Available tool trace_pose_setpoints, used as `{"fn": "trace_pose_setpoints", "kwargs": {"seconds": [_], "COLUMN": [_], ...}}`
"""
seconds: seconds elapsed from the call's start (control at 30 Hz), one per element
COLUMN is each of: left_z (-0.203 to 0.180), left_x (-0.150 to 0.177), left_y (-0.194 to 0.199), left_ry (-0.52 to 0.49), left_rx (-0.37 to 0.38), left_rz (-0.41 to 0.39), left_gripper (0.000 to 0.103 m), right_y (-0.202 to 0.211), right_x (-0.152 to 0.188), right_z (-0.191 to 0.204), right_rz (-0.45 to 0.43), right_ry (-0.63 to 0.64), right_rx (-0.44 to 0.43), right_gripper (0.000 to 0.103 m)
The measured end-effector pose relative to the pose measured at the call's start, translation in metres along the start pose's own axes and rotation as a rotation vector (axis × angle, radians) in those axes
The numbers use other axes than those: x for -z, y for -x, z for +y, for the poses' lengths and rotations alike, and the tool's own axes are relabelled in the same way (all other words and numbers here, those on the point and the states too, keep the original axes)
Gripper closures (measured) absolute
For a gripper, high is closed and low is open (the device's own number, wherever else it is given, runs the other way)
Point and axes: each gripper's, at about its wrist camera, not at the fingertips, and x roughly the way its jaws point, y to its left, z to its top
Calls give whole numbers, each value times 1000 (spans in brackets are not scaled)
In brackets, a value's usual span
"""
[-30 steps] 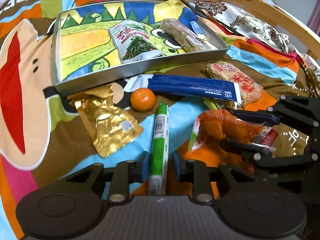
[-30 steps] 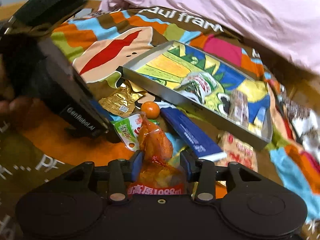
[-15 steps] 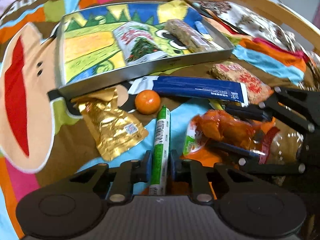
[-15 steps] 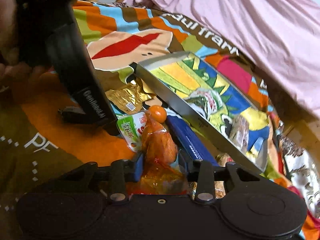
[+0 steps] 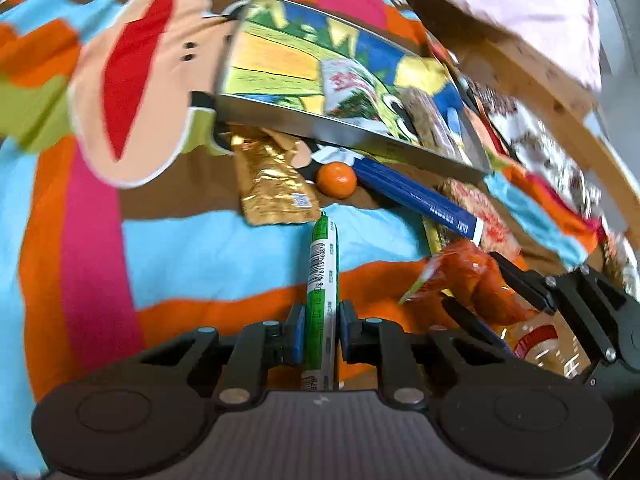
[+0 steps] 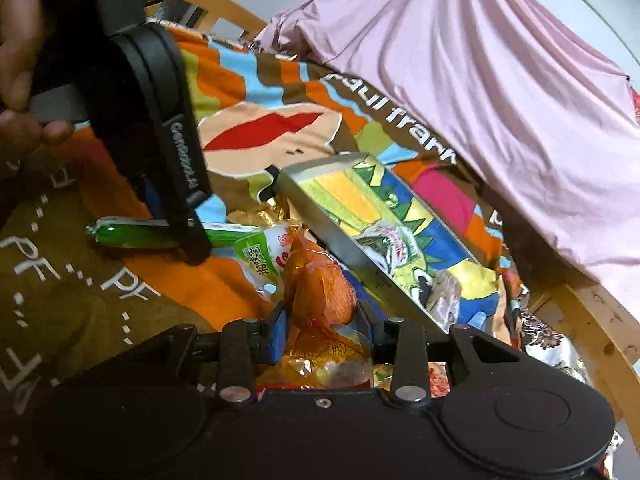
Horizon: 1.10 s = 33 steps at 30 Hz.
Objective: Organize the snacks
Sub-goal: 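Carry the green stick and orange pack over the metal tray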
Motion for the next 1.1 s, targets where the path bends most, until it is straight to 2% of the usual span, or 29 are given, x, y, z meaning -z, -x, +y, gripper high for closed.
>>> {"fn": "trace_pose_setpoints", "kwargs": {"seconds": [0.17,0.43,0.8,1.1], "left_z": [4,-9,-36,-46], "left_x": [10,-2,-72,-134], "left_y": [19,42,44,12], "left_ry": [63,25,-22,-80], "left_rx": [13,30,18,-12], "left_rz": [-56,-154,-274,-334], "left_gripper": [85,85,85,85], "right_y": [14,19,-16,-90], "right_x": [-5,-21,-48,-64], "right_z": [-6,-29,-101,-163], "right_rz": [-28,-78,-110,-92], "right_ry": [-32,-82,-170,-277], "right_rx": [28,76,145,155], "right_gripper": [65,65,65,65]}}
